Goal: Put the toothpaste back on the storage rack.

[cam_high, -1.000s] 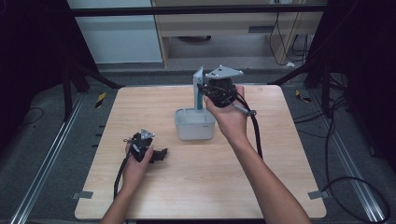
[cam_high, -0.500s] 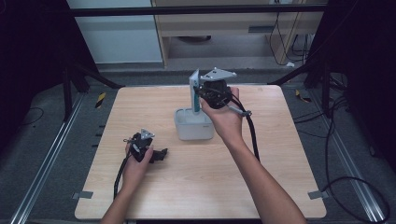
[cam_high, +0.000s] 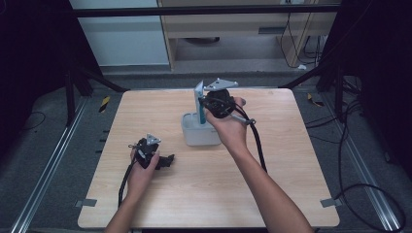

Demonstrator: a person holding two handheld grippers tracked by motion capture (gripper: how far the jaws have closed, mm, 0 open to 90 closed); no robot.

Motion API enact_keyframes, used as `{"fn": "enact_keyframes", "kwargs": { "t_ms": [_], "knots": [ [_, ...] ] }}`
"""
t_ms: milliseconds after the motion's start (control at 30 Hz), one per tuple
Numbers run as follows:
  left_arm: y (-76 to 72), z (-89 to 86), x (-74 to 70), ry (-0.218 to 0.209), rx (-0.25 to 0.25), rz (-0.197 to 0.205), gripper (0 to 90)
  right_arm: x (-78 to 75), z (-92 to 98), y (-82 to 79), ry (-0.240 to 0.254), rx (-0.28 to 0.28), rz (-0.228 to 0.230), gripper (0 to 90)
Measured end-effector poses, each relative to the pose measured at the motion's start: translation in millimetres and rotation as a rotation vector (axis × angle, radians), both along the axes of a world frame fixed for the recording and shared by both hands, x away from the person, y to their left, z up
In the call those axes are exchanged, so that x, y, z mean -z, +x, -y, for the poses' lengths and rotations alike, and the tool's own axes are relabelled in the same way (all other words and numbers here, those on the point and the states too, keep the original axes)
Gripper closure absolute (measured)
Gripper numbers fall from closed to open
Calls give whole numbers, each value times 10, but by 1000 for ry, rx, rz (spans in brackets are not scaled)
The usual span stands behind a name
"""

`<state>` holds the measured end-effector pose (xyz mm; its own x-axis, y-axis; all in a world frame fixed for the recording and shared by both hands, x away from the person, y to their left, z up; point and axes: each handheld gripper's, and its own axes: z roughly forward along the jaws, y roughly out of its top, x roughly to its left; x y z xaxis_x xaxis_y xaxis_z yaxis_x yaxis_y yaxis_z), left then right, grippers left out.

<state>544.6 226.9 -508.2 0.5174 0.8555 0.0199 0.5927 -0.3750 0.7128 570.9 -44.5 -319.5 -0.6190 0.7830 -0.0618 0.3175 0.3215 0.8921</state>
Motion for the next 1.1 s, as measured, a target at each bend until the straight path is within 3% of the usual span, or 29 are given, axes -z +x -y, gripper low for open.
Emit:
{"fn": "enact_keyframes", "kwargs": {
  "t_ms": [567,1100],
  "knots": [
    [-1,0,-1,1,0,-2,0,451,-103,141,-42,-4,-92,829],
    [-1,0,-1,1,0,-2,0,597,-162,185,-63,1,-140,827]
  ]
}}
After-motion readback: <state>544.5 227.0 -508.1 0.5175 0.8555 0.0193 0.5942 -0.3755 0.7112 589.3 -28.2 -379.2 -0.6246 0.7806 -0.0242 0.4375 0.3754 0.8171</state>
